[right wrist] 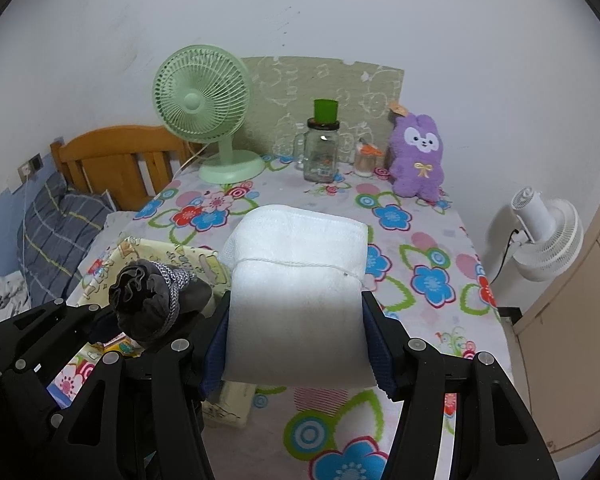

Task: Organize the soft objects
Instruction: 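Lower into the box and open the left tool while the right tool releases the pad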

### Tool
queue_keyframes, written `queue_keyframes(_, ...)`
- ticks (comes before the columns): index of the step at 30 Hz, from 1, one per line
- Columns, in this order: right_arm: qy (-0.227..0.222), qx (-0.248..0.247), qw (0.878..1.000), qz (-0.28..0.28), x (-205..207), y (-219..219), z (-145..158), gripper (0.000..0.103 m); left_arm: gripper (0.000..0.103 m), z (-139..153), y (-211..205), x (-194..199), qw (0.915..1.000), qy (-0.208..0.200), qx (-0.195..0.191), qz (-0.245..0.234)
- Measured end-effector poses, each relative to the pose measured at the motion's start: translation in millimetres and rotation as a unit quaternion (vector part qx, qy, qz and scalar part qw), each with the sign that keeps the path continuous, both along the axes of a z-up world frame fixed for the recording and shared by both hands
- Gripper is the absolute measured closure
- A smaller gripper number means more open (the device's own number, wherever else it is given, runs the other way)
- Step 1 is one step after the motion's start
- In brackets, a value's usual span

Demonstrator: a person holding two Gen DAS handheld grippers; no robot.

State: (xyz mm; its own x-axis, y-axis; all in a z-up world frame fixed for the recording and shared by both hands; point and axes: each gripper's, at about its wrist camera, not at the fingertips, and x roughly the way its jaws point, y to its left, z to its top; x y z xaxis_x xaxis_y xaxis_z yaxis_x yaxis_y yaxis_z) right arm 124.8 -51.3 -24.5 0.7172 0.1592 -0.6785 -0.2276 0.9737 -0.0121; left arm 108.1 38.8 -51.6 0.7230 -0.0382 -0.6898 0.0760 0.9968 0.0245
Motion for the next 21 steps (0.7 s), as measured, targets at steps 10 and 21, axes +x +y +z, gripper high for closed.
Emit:
queue_keyframes(10,0.016,0.009,1.000,0.019,8.7,27.2,-20.1,0.041,0.069,-19.0,24.4,6.5,0.9997,0.018,0.007,0.012)
queue_keyframes(21,0.038,-0.004,0.998,0.045,19.4,55.6,-39.8,0.041,0.069,-38.2,47.6,13.7,0.9989,0.041,0.011,0.017)
